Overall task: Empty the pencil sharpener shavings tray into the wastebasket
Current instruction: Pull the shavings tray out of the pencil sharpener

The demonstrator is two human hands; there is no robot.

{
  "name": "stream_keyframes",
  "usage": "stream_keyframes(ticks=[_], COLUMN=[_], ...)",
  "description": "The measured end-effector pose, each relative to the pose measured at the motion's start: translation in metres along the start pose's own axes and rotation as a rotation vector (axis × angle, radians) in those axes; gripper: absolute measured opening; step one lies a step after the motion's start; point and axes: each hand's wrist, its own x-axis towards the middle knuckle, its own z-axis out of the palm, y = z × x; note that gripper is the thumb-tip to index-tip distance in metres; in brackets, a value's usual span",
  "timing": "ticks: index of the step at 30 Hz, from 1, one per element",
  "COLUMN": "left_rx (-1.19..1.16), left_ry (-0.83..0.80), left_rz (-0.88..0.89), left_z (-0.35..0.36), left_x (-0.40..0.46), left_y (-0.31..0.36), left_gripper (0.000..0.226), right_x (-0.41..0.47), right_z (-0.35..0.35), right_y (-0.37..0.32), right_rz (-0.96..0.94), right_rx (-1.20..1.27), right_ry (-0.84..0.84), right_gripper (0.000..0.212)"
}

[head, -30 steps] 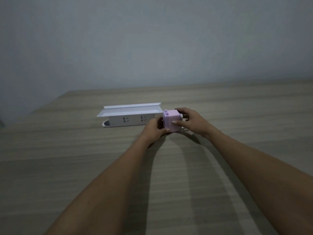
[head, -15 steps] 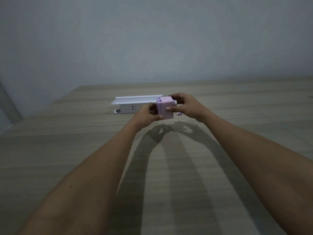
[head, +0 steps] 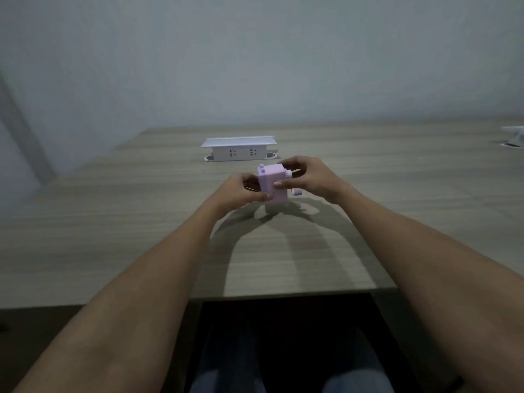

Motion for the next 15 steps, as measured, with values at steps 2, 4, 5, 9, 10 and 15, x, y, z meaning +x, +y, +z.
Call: stream_keyframes(ticks=[2,4,5,9,10,15], left_rx=[-0.022,-0.059,-0.078,-0.093,-0.106,-0.146], left_ry=[0.004,0.003,0.004,0.014,0.013,-0.002], left_rz=[-0.007,-0.027,-0.039,-0.032,-0.026,-0.019], left_z=[0.007,0.015,0.018,0.027,0.027,0.028], left_x=[-0.013,-0.024,-0.027,-0.034,-0.035,-0.034], left_y=[-0.001,-0.004,-0.006,-0.012,-0.012,-0.016], left_gripper=[0.048,0.049,0.048,0.05,0.051,0.051], right_x=[-0.013,-0.026,-0.03,-0.043,-0.045,-0.05], right_z=[0.003,0.005,0.006,0.011,0.012,0.018], right_y=[0.002,0.005,0.007,0.019,0.02,0.027], right_rz=[-0.013,-0.021,-0.023,-0.011,0.002,0.029], right_rx=[0.001,0.009,0.015,0.05,0.07,0.175], right_ry=[0.014,0.022,0.024,0.047,0.052,0.007], right_gripper=[0.053,0.054,0.054,0.057,0.057,0.052])
